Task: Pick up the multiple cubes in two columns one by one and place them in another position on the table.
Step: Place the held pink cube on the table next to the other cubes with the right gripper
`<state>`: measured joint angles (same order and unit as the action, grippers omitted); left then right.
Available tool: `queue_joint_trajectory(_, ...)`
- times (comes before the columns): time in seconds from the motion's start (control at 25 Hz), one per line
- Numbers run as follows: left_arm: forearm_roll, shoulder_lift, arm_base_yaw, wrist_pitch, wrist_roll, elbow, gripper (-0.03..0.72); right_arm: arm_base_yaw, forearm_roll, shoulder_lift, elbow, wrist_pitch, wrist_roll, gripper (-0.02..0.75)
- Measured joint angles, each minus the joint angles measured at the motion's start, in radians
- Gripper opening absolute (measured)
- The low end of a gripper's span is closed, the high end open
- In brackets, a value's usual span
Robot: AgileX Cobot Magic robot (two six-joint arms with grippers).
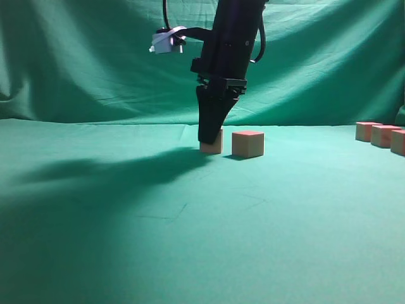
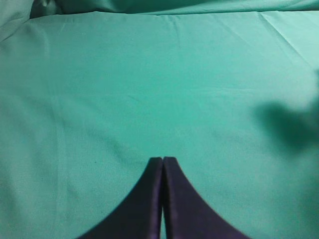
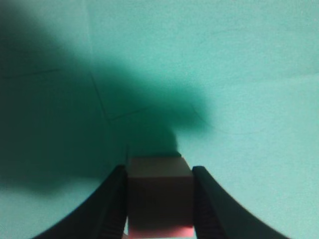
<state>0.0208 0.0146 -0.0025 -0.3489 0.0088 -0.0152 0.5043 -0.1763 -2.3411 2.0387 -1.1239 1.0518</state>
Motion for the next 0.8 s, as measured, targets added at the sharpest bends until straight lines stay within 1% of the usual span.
queue_joint_trajectory(0.8,0.000,0.000,0.000,0.000,0.000,0.000,0.000,0.000,-0.007,0.000,0.000,0.003,0.004,0.287)
